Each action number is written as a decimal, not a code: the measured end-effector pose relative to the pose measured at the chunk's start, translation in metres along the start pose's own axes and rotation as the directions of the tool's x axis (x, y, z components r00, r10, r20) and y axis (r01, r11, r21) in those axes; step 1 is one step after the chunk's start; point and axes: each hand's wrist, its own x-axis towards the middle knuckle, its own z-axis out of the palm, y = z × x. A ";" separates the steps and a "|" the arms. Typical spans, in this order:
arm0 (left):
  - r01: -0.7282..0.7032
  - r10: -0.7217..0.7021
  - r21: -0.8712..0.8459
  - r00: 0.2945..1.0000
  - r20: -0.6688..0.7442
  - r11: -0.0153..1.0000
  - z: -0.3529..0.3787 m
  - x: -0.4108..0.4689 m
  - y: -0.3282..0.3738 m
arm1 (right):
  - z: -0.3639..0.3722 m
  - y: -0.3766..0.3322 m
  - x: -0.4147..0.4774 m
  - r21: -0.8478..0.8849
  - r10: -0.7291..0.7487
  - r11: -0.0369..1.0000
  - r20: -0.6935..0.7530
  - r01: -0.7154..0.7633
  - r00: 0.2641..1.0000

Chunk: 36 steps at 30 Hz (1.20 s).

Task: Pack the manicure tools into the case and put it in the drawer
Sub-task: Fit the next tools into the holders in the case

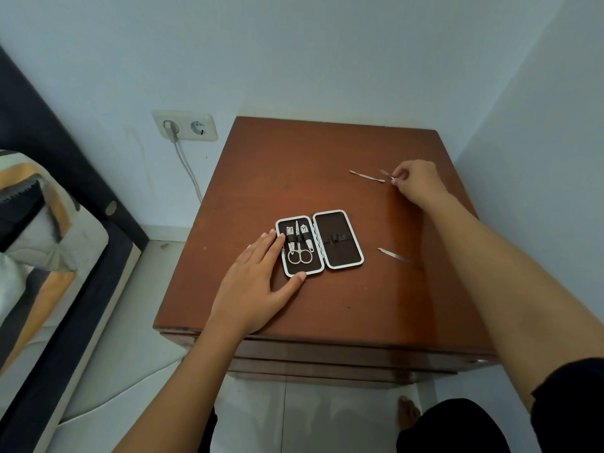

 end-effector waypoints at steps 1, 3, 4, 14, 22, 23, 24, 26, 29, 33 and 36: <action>-0.002 0.002 0.002 1.000 0.001 1.000 0.000 0.000 0.000 | -0.001 -0.001 -0.001 -0.012 0.018 1.000 0.015 -0.017 1.000; -0.005 0.005 0.002 1.000 0.005 1.000 0.000 -0.001 0.000 | -0.003 -0.004 -0.006 -0.048 0.033 0.998 0.050 -0.030 0.998; -0.006 0.006 -0.002 1.000 0.007 1.000 0.000 -0.001 0.000 | -0.005 -0.005 -0.010 -0.067 0.035 0.997 0.059 -0.031 0.998; 0.013 -0.013 0.002 0.999 0.035 1.000 -0.003 -0.002 0.002 | -0.019 -0.048 -0.090 0.471 0.109 0.880 -0.063 -0.067 0.992; 0.017 -0.017 0.008 0.999 0.051 1.000 -0.006 -0.004 0.006 | 0.026 -0.063 -0.188 0.724 0.197 0.664 0.071 -0.186 0.978; 0.018 -0.018 0.004 0.998 0.052 1.000 -0.006 -0.004 0.006 | 0.028 -0.061 -0.195 0.673 0.195 0.720 0.042 -0.172 0.980; 0.018 -0.018 0.002 0.998 0.052 1.000 -0.006 -0.004 0.006 | 0.028 -0.059 -0.199 0.621 0.187 0.769 0.009 -0.152 0.982; 0.015 -0.016 0.005 0.999 0.049 1.000 -0.006 -0.004 0.006 | 0.027 -0.054 -0.202 0.548 0.153 0.829 -0.033 -0.111 0.988; 0.013 -0.013 0.008 0.999 0.042 1.000 -0.006 -0.004 0.006 | 0.027 -0.050 -0.201 0.461 0.105 0.884 -0.030 -0.079 0.994; 0.008 -0.009 0.012 0.999 0.040 1.000 -0.006 -0.003 0.005 | 0.032 -0.054 -0.197 0.395 0.094 0.916 -0.046 -0.069 0.994; 0.012 -0.012 0.011 0.999 0.035 1.000 -0.005 -0.003 0.005 | 0.039 -0.059 -0.195 0.365 0.108 0.928 -0.070 -0.075 0.992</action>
